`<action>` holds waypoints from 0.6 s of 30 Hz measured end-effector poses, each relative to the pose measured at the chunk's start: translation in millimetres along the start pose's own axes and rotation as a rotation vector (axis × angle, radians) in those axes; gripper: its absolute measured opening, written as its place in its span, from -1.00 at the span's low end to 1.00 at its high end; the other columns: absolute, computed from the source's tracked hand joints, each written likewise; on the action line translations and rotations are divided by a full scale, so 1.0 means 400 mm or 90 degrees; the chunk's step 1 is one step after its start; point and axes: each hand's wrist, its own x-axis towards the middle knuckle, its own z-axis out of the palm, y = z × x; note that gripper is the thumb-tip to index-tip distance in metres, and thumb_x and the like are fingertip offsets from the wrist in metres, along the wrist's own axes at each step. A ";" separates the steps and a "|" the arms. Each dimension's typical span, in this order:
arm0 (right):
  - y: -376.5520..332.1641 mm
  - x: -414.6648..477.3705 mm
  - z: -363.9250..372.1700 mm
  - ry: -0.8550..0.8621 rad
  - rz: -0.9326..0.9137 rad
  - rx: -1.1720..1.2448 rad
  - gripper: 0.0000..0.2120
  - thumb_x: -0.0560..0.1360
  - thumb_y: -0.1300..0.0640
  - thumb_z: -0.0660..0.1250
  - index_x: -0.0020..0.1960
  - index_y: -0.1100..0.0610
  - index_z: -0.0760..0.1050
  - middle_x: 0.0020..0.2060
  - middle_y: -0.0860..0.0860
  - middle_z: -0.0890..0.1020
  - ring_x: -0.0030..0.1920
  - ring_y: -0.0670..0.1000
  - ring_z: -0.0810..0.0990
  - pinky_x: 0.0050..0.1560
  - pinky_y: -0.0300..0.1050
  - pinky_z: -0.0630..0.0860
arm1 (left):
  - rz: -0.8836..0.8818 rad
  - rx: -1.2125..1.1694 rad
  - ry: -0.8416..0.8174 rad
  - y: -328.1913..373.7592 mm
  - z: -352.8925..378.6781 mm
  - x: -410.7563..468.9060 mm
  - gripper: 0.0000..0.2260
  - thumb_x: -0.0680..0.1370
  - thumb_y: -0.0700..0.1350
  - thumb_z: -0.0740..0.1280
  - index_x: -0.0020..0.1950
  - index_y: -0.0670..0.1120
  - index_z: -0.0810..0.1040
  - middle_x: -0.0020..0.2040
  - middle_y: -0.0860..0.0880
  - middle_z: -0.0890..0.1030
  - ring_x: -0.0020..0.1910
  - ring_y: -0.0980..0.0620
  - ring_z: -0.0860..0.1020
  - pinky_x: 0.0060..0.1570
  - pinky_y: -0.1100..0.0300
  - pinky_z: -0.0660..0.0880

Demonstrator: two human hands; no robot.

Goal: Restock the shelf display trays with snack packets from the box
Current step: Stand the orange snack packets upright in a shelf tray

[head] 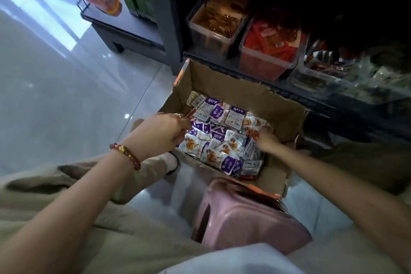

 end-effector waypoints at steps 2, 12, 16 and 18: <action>-0.019 0.018 0.036 -0.016 0.062 -0.008 -0.50 0.54 0.16 0.29 0.40 0.27 0.21 0.30 0.22 0.38 0.11 0.18 0.53 -0.20 -0.12 0.43 | 0.014 0.011 0.009 0.014 0.010 0.002 -0.78 0.57 -0.11 0.22 0.18 0.01 0.56 0.01 0.01 0.60 -0.03 -0.02 0.57 -0.13 0.22 0.30; -0.062 0.016 0.162 0.060 0.206 0.047 -0.30 0.54 -0.10 0.26 0.53 0.08 0.00 0.49 0.21 -0.01 0.37 0.23 0.30 0.26 0.00 0.39 | 0.053 -0.023 -0.076 0.046 0.072 0.008 -0.76 0.61 -0.05 0.18 0.24 0.02 0.51 0.12 0.05 0.59 0.09 0.07 0.55 0.13 0.21 0.37; -0.040 0.020 0.140 0.014 0.166 0.056 -0.38 0.53 0.02 0.24 0.52 0.04 0.08 0.36 0.16 0.38 0.28 0.17 0.45 0.12 -0.07 0.47 | 0.060 -0.022 -0.082 0.057 0.075 0.015 -0.76 0.62 -0.05 0.15 0.25 0.04 0.49 0.14 0.09 0.57 0.10 0.10 0.53 0.09 0.28 0.31; -0.034 0.018 0.127 -0.012 0.137 0.050 -0.46 0.54 0.08 0.20 0.49 0.05 0.15 0.27 0.12 0.49 0.20 0.13 0.53 0.06 -0.07 0.51 | 0.060 -0.019 -0.083 0.062 0.076 0.017 -0.76 0.61 -0.06 0.16 0.24 0.04 0.50 0.13 0.08 0.58 0.09 0.09 0.54 0.06 0.28 0.29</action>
